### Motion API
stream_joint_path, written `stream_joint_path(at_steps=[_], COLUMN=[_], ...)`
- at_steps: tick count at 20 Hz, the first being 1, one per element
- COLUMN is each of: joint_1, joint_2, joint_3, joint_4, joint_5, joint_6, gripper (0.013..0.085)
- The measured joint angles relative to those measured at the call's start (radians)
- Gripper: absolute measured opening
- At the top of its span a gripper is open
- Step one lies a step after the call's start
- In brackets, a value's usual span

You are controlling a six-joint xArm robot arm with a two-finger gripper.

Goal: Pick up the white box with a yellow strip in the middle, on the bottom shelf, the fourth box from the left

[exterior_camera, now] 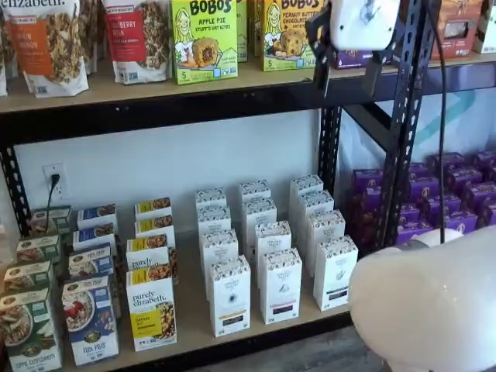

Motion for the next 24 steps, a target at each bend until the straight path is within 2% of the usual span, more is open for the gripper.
stream_joint_path(at_steps=[8, 15, 24], joint_1=[0.113, 0.168, 0.212], joint_2=[0.0, 0.008, 0.074], joint_3=[0.174, 0.311, 0.437], joint_4=[-0.05, -0.049, -0.056], joint_5=[-0.159, -0.329, -0.534], joint_6=[0.1, 0.152, 0.193], gripper=[0.085, 0.085, 0.085])
